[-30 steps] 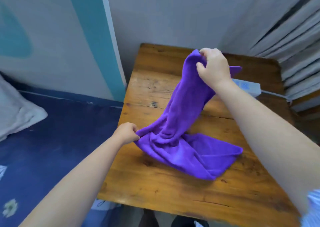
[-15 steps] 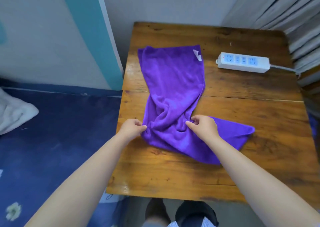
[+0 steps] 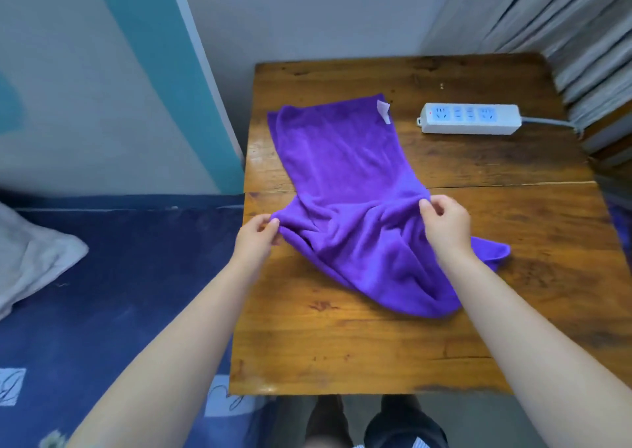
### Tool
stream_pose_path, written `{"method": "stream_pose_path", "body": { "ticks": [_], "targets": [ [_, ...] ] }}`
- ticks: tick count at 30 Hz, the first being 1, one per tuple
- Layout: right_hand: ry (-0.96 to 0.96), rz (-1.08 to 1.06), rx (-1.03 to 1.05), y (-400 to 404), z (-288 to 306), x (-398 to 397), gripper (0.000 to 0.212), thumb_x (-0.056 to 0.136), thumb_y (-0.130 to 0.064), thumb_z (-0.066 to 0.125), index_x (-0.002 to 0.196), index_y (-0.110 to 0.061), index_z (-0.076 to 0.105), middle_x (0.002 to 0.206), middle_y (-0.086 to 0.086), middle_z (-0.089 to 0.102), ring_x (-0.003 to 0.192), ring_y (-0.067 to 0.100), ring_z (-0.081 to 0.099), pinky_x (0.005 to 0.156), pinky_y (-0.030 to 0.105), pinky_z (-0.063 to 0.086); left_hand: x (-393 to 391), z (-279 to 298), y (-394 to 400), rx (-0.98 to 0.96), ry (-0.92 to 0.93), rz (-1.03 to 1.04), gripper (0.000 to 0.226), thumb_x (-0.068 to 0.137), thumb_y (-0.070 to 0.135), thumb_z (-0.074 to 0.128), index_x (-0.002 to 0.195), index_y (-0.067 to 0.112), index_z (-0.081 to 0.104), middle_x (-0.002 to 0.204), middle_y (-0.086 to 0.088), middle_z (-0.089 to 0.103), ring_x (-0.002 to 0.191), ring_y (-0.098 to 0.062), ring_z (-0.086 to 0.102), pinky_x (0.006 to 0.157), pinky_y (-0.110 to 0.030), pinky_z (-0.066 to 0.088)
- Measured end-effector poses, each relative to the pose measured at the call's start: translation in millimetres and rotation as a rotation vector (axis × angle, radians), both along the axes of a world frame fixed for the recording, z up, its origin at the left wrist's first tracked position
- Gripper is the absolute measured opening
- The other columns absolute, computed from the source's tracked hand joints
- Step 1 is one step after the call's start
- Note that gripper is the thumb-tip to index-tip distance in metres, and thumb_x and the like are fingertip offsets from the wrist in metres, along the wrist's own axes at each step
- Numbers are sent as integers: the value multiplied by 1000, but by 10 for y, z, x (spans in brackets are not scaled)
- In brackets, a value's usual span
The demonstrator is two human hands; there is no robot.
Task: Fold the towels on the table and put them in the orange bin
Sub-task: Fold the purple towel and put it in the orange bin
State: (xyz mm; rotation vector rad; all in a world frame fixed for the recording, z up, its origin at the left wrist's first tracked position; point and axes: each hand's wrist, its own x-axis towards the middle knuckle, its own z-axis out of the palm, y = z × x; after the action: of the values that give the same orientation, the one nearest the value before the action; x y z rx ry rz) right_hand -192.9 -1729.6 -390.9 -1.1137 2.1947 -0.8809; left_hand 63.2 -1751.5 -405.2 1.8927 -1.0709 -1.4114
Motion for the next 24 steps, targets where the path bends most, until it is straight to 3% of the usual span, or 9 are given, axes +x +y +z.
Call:
{"method": "stream_pose_path", "body": {
  "ticks": [3, 4, 6, 8, 10, 13, 16, 20, 24],
  "targets": [
    [56, -131, -10, -14, 236, -375, 24, 93, -10, 41, 100, 7, 57, 88, 14, 52, 85, 26, 49, 71, 27, 35, -41, 85, -86, 43, 77, 67, 17, 96, 15, 41, 85, 18, 53, 70, 5, 56, 62, -7, 53, 51, -17, 41],
    [110, -140, 38, 25, 280, -511, 25, 94, -11, 39, 102, 5, 56, 93, 17, 55, 92, 29, 52, 68, 27, 31, -52, 83, -76, 111, 69, 52, 22, 95, 13, 41, 77, 19, 52, 64, 4, 57, 59, -8, 54, 54, -22, 37],
    [228, -94, 211, 167, 347, -747, 25, 95, -14, 37, 102, 2, 55, 107, 24, 59, 105, 36, 52, 80, 32, 37, -60, 88, -2, 320, -26, -66, 27, 92, 8, 39, 67, 17, 46, 39, 4, 55, 50, -11, 56, 57, -22, 29],
    [288, -10, 455, 346, 326, -864, 21, 94, -16, 39, 88, -4, 55, 102, 24, 61, 105, 37, 53, 88, 39, 41, -25, 76, 87, 501, -150, -263, 23, 89, 8, 38, 68, 13, 46, 28, 2, 50, 48, -14, 57, 56, -21, 30],
    [207, 62, 632, 553, 241, -837, 26, 91, -14, 46, 65, -9, 51, 76, 19, 60, 89, 31, 57, 80, 34, 43, 1, 78, 167, 578, -237, -383, 17, 89, 10, 39, 74, 9, 48, 32, 0, 55, 48, -14, 58, 54, -19, 32],
    [-30, 59, 669, 758, 109, -689, 31, 85, -6, 56, 55, -9, 51, 62, 14, 52, 65, 23, 49, 67, 28, 39, -18, 53, 202, 565, -254, -422, 12, 91, 19, 47, 90, 9, 52, 54, -5, 62, 52, -13, 56, 53, -20, 32],
    [-36, 50, 659, 783, 79, -608, 39, 83, -8, 60, 48, -10, 45, 62, 11, 50, 69, 23, 47, 68, 27, 36, -70, 67, 182, 533, -256, -460, 10, 91, 21, 54, 91, 10, 54, 74, -6, 57, 59, -14, 53, 56, -22, 35],
    [-30, 105, 680, 778, 172, -560, 34, 82, -6, 62, 51, -8, 48, 64, 12, 51, 73, 23, 48, 68, 26, 36, -140, 203, 99, 472, -278, -437, 19, 89, 12, 57, 70, 10, 52, 70, -5, 51, 59, -15, 47, 56, -24, 38],
    [88, 123, 617, 653, 501, -575, 23, 83, -10, 59, 60, -9, 58, 71, 13, 58, 79, 25, 54, 71, 25, 37, -156, 460, -27, 334, -237, -339, 23, 88, 9, 57, 66, 13, 54, 68, -7, 51, 53, -14, 47, 51, -22, 35]
  ]
}}
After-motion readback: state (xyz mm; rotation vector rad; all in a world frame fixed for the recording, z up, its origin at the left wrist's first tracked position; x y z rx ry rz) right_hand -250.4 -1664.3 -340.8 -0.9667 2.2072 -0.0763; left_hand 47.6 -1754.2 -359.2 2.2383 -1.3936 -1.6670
